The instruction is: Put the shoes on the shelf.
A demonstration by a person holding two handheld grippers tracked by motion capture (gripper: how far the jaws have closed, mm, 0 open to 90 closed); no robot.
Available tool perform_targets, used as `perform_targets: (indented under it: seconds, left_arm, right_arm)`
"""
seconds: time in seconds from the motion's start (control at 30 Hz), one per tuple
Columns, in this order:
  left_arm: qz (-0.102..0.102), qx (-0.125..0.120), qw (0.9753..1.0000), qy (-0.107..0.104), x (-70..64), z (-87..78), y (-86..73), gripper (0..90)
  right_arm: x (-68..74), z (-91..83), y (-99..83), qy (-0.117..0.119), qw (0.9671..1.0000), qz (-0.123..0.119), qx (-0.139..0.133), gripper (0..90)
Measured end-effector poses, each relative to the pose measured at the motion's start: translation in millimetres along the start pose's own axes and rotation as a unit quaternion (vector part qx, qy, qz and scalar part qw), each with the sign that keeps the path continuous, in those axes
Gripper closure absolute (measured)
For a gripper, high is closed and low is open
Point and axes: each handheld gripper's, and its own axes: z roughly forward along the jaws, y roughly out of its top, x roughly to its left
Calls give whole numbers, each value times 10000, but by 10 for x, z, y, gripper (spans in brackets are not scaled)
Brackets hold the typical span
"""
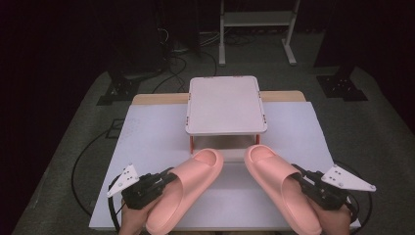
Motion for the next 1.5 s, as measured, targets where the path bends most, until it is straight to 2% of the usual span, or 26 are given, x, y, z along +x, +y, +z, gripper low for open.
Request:
perform_targets:
  seconds: [0.4, 0.83, 1.23, 1.5]
  left_arm:
    - [175, -14, 9998, -68, -26, 84, 271, 813]
    - [319, -10, 9994, -148, -27, 165, 521, 811]
    - [344, -87, 9993, -135, 85, 279, 766, 809]
    - [331, -91, 9994, -78, 171, 370, 884, 806]
  right_arm:
    - [35, -1, 187, 45, 9999, -44, -143, 799]
    - [4, -55, 421, -57, 9994, -112, -319, 799]
    - [-52, -32, 649, -134, 9990, -105, -421, 800]
    - [-116, 55, 745, -181, 9986, -70, -488, 800]
